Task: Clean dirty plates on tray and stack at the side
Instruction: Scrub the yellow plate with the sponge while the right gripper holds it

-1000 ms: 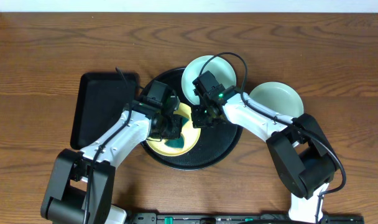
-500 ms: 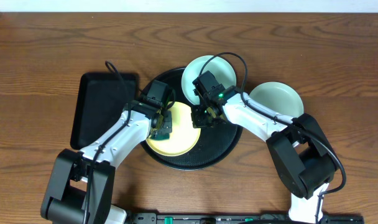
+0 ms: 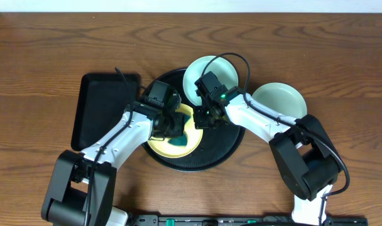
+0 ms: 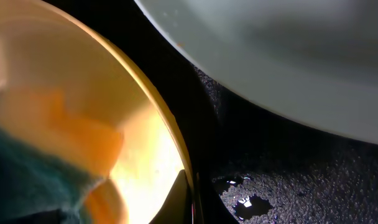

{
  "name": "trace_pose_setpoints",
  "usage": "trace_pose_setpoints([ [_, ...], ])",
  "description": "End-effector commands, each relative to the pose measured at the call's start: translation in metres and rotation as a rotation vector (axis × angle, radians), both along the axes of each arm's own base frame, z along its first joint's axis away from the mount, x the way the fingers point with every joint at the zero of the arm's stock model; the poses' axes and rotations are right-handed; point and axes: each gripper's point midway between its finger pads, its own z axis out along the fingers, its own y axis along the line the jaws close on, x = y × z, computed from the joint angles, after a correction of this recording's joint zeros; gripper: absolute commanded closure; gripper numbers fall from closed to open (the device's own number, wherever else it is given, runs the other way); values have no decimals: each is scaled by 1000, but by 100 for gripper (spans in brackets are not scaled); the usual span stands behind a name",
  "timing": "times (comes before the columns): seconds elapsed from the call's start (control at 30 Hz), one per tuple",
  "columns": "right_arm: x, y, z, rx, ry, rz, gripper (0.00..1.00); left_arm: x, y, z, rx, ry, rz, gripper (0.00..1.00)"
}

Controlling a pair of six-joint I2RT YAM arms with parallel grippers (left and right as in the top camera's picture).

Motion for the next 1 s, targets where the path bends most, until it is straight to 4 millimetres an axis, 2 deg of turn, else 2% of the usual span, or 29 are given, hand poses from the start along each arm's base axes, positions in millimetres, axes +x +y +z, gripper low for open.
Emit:
trace_pose_setpoints([
  [0.0,5,1,-4,1,6,-15,99,9,16,-8,95,-44,16,93],
  [0.13,4,1,-4,1,6,-14,99,20,71,-10,367,-93,253,93],
  [0.17,4,1,-4,1,6,-14,99,18,78,-10,397,-89,279,93],
  [0.23,4,1,-4,1,6,-14,99,11,78,-12,400,-62,275,93],
  [0.33,4,1,-4,1,6,-14,99,-6,65,-17,331,29,239,93],
  [0.5,5,1,-4,1,6,-14,99,-37,14,-13,60,156,-14,93],
  [0.6,4,1,-4,2,6,-14,99,-39,-3,-7,-34,150,-97,92],
  [0.8,4,1,-4,4,7,-13,99,-9,6,-8,40,18,-67,93],
  [0.97,4,1,-4,4,7,-13,99,16,54,-12,298,-78,128,93],
])
